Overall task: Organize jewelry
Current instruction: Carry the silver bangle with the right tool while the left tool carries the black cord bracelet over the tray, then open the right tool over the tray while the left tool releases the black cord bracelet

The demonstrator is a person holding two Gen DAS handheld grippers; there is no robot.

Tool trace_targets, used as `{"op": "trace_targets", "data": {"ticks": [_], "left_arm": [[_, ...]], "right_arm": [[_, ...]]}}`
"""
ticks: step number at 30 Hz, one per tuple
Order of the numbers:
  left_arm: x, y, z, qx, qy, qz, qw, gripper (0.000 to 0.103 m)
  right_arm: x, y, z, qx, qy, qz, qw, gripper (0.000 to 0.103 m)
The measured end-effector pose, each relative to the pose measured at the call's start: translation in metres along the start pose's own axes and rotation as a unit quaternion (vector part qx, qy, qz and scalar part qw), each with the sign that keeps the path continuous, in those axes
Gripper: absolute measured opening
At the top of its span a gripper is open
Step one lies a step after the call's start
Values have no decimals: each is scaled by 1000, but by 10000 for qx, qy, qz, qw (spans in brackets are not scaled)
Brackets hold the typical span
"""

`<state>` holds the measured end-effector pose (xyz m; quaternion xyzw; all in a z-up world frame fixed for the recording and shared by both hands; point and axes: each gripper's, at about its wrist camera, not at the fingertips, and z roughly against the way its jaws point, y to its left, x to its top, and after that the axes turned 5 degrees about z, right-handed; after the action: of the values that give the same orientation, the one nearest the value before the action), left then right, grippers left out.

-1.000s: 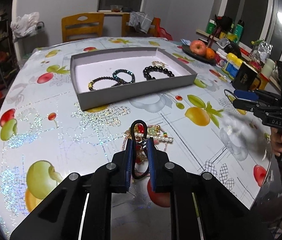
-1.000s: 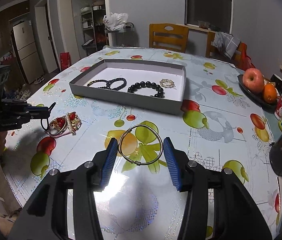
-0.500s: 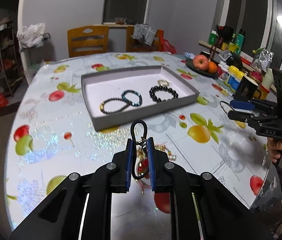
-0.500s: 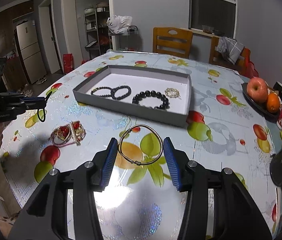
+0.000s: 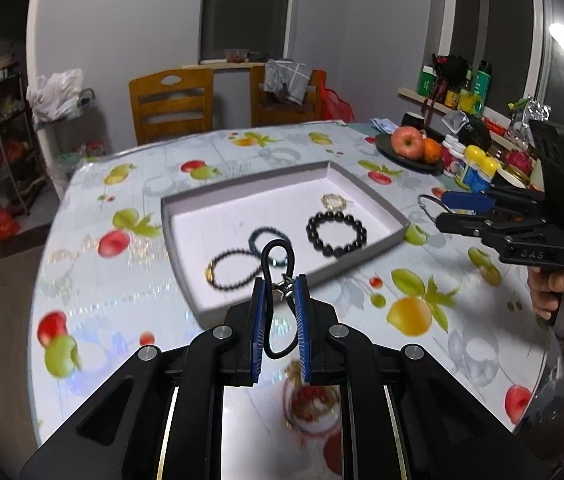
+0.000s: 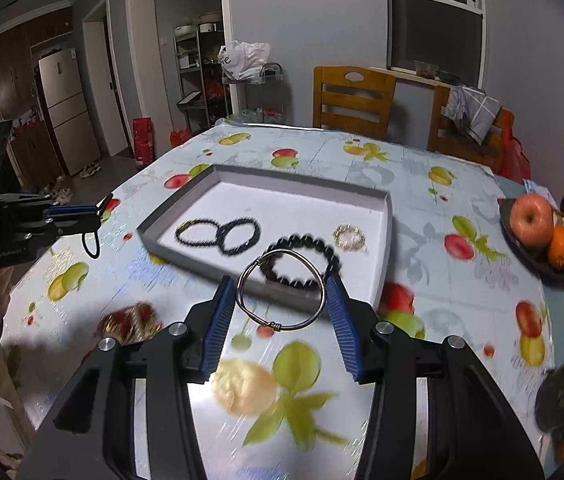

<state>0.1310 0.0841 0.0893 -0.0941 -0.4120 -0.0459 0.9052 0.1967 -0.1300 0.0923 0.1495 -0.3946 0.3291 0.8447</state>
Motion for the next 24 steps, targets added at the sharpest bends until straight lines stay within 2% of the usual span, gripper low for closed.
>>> {"op": "trace_targets", "data": {"ticks": [6, 12, 16, 24], "left_arm": [[26, 9, -23, 98, -42, 33, 9999, 15], [46, 21, -63, 260, -83, 126, 9995, 15], [53, 27, -89, 443, -135, 178, 9988, 15], [59, 45, -135, 770, -142, 437, 9960, 15]], "right_arm": [[28, -17, -27, -54, -22, -49, 10000, 47], [44, -24, -67, -251, -85, -213, 9994, 47], [53, -28, -94, -377, -250, -444, 9980, 47], [64, -34, -141, -727, -236, -762, 9942, 47]]}}
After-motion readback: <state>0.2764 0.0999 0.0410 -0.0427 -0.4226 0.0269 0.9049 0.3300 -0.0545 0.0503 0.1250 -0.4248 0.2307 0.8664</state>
